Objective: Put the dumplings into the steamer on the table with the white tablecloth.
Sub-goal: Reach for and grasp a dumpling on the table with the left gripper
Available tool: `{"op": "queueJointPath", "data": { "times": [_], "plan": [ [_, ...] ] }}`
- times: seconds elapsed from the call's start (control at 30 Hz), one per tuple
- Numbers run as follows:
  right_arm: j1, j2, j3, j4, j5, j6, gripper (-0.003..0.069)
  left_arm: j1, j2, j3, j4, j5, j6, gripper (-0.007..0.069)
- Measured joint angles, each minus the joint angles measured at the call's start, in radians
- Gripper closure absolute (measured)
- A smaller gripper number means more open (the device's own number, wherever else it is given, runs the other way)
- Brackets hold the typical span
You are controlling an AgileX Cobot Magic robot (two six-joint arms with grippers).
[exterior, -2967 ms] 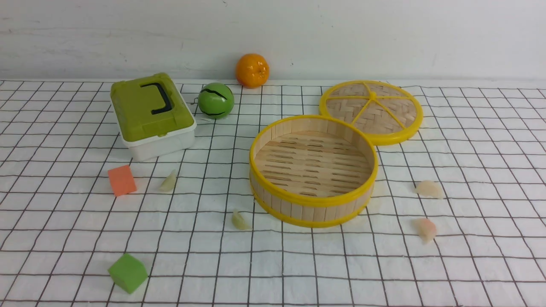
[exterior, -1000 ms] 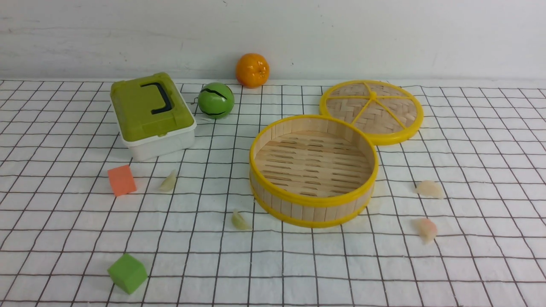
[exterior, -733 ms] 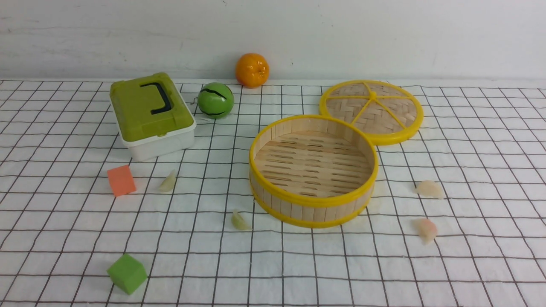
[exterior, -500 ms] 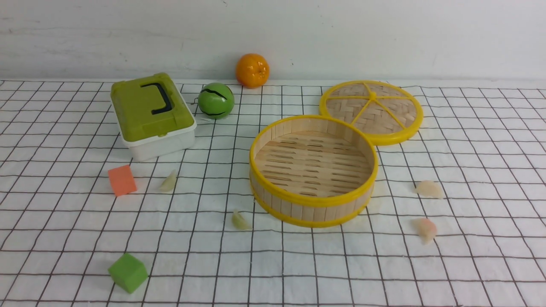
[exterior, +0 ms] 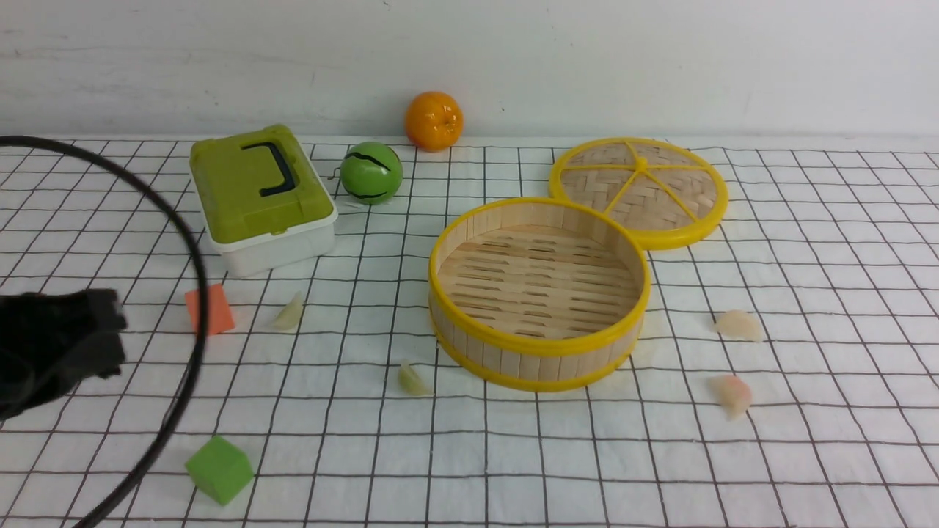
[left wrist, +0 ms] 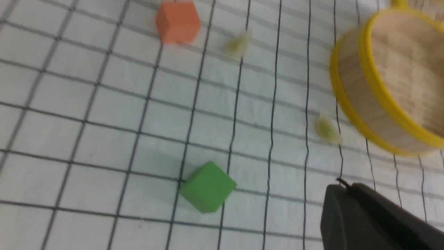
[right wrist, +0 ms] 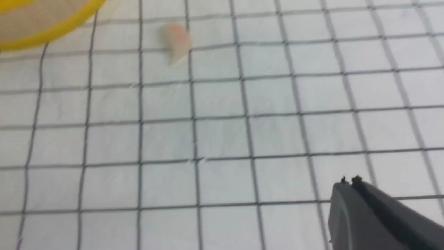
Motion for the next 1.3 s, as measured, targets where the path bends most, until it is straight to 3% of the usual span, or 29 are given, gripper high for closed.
{"op": "queueJointPath", "data": {
  "times": [0.1,0.2,0.23,0.27,0.37,0.47,0.6,0.63,0.73,0.9,1.03,1.3],
  "plan": [
    [0.028,0.046,-0.004,0.110,-0.013,-0.144,0.0669,0.000,0.093,-0.047,-0.082,0.031,0.068,0.0637],
    [0.095,0.114,-0.006,0.302,-0.038,-0.376,0.0669,0.000,0.237,-0.151,-0.207,0.036,0.200,0.0637],
    [0.095,0.114,-0.006,0.312,-0.038,-0.388,0.0669,0.000,0.245,-0.151,-0.207,0.036,0.207,0.0637],
    [0.131,0.147,-0.006,0.394,-0.040,-0.485,0.0669,-0.011,0.313,-0.219,-0.217,0.041,0.254,0.0637],
    [0.164,0.178,-0.006,0.476,-0.040,-0.594,0.0665,-0.051,0.445,-0.351,-0.154,0.086,0.271,0.0636],
    [0.178,0.194,-0.006,0.505,-0.039,-0.661,0.0664,-0.103,0.575,-0.489,-0.015,0.159,0.215,0.0619],
    [0.182,0.198,-0.007,0.512,-0.039,-0.695,0.0663,-0.145,0.762,-0.683,0.210,0.218,0.073,0.0501],
    [0.182,0.198,-0.007,0.512,-0.039,-0.695,0.0663,-0.145,0.769,-0.691,0.210,0.218,0.073,0.0492],
    [0.182,0.198,-0.007,0.513,-0.039,-0.697,0.0661,-0.138,0.896,-0.798,0.279,0.222,0.044,0.0319],
    [0.182,0.198,-0.007,0.513,-0.039,-0.697,0.0659,-0.129,1.026,-0.892,0.309,0.235,0.087,0.0174],
    [0.182,0.198,-0.007,0.515,-0.039,-0.697,0.0659,-0.129,1.098,-0.926,0.323,0.204,0.170,0.0155],
    [0.182,0.198,-0.007,0.515,-0.041,-0.697,0.0657,-0.129,1.156,-0.929,0.378,0.182,0.121,0.0202]
  ]
}}
